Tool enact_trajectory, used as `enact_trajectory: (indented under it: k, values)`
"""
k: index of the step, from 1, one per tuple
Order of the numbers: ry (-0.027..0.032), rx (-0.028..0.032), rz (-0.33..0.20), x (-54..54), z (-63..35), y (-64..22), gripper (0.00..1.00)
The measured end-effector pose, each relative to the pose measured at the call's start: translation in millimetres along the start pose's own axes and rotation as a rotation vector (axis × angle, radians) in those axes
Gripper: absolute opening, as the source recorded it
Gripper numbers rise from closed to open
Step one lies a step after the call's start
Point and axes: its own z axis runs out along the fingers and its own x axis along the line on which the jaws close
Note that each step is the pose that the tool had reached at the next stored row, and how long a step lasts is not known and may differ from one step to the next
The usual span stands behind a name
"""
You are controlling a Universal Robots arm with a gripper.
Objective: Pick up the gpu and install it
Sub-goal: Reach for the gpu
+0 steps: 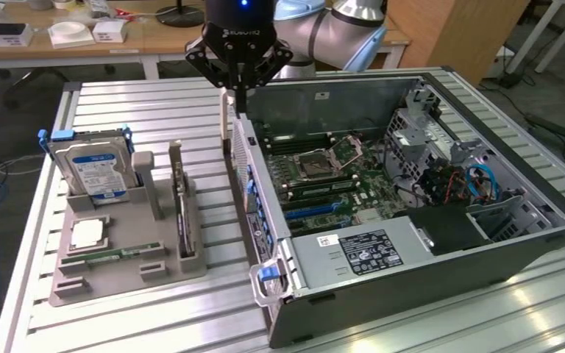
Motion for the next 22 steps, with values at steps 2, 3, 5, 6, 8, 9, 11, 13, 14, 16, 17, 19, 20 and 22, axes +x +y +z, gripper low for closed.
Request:
enact_trajectory:
  k: [2, 3, 5, 6, 8, 9, 11, 13, 14, 16, 17, 19, 20, 22]
  values:
    - [0.0, 0.0001, 0.0, 3.5, -0.1, -0.3, 0.1]
    - [0.0, 0.0001, 0.0, 5.4, -0.1, -0.4, 0.1]
    - [0.0, 0.0001, 0.0, 9.1, -0.2, -0.7, 0.1]
    - [0.0, 0.0, 0.0, 11.0, -0.2, -0.8, 0.1]
    - [0.0, 0.0001, 0.0, 14.4, -0.3, -1.1, 0.1]
    - [-0.0001, 0.0, 0.0, 16.0, -0.4, -1.2, 0.1]
    - [0.0, 0.0001, 0.0, 19.2, -0.5, -1.4, 0.1]
    - [0.0, 0.0, 0.0, 22.4, -0.5, -1.7, 0.1]
    - [0.0, 0.0001, 0.0, 23.9, -0.6, -1.8, 0.1]
    - [0.0, 0.0, 0.0, 26.7, -0.6, -2.0, 0.1]
    - [0.0, 0.0, 0.0, 28.3, -0.6, -2.1, 0.1]
    - [0.0, 0.0001, 0.0, 31.4, -0.7, -2.3, 0.1]
    - [0.0, 0.0, 0.0, 32.9, -0.7, -2.4, 0.1]
    - [0.0, 0.0, 0.0, 36.0, -0.8, -2.7, 0.1]
